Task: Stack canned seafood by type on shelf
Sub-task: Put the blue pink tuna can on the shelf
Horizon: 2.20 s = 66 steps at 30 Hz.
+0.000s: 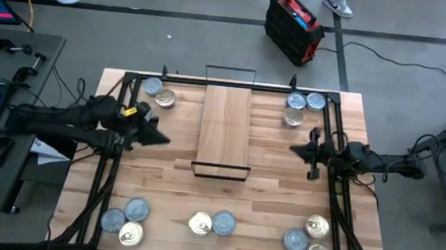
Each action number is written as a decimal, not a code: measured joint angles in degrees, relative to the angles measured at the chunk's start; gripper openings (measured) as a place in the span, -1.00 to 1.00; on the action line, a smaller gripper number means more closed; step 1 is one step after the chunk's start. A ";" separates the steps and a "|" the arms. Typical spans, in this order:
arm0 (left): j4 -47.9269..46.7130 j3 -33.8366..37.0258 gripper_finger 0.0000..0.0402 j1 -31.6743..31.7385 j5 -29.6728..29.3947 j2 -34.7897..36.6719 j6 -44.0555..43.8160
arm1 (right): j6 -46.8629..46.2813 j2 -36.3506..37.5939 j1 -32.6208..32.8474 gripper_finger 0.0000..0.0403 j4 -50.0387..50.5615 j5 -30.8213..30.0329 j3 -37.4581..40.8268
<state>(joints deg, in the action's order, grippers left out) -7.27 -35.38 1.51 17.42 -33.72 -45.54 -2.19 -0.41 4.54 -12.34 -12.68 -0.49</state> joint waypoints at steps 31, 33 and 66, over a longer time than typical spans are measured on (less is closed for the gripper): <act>-15.97 -0.25 -1.00 -44.74 -18.21 -29.18 -25.92 | -35.08 -49.46 -1.78 -1.00 -1.95 13.09 -36.28; -16.45 -3.32 -1.00 -43.59 -18.24 -32.23 -18.44 | -34.93 -53.39 -0.29 -1.00 5.83 16.83 -41.69; 12.49 -11.53 -1.00 -40.62 -30.65 -59.64 19.33 | -54.32 -115.71 25.93 -1.00 37.57 8.10 -87.31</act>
<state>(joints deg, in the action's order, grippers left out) 5.23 -46.90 -39.11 -13.23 -93.35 -26.22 -56.52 -116.12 30.47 25.23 -4.59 -87.80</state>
